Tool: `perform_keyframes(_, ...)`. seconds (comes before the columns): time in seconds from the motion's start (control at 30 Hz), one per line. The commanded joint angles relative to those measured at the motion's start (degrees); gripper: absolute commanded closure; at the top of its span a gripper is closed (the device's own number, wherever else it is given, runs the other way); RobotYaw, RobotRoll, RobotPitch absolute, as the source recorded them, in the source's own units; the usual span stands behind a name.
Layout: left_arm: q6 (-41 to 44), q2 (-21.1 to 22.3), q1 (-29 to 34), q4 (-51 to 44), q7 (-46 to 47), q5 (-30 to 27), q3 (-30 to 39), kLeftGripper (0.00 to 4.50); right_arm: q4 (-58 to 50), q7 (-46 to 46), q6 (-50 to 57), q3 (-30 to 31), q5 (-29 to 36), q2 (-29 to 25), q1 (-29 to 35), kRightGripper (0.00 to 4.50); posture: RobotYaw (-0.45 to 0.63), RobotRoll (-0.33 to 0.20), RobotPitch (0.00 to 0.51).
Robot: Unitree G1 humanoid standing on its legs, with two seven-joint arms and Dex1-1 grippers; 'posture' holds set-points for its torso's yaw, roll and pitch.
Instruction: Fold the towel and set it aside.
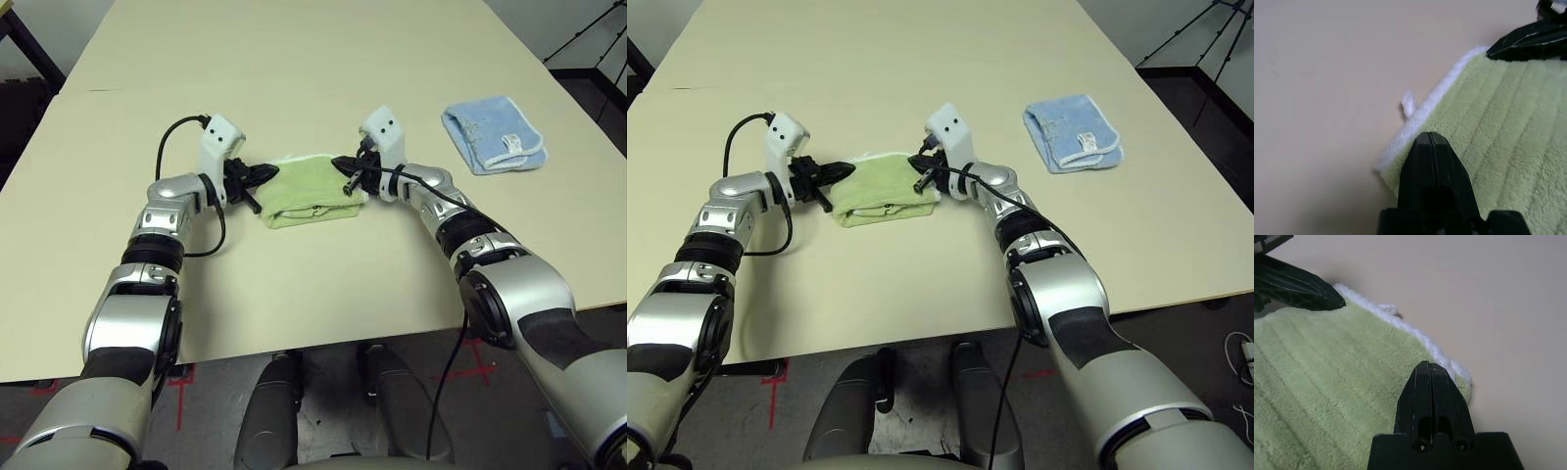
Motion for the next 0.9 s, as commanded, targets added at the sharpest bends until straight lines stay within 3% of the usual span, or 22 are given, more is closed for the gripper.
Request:
perform_keyframes(0.03,1.14,1.53,-0.83,-2.48,-4.70,-3.35,2.36,4.45,-2.00,7.08,-3.28,-4.39,5.57,-1.43,0.08,4.50,-0.01,0.000,0.201)
perform_keyframes(0.27,7.16,8.04,3.63,-16.93,-16.96,-8.05,2.16,4.45,-12.36,30.20,0.28,-6.08,12.89,-10.64,3.90,4.50,-0.02,0.000,0.198)
perform_keyframes(0.43,8.28,12.65,9.25,-25.46,-21.30,-8.72,1.15,4.45,-20.41,36.87,2.76,-3.10,12.35,-16.95,9.39,4.50,-0.04,0.000,0.197)
perform_keyframes(0.47,8.16,12.96,10.00,-26.00,-21.18,-8.59,1.24,4.09,-21.09,37.41,1.17,-2.18,11.33,-17.87,10.33,4.50,-0.04,0.000,0.197)
perform_keyframes(0.6,5.14,13.50,11.80,-25.74,-20.47,-7.19,1.15,2.85,-20.27,38.17,-7.27,0.57,7.86,-20.73,12.79,3.47,-0.04,0.000,0.196)
perform_keyframes(0.83,-1.51,14.32,13.42,-21.72,-20.89,-5.24,0.61,0.08,-18.67,35.94,-6.28,-1.29,10.24,-21.14,14.39,0.76,-0.04,0.000,0.193)
perform_keyframes(0.9,-2.02,14.23,13.40,-21.20,-21.41,-5.52,0.59,0.00,-18.99,36.12,-5.10,-1.56,11.02,-21.34,14.70,0.04,-0.04,0.000,0.193)
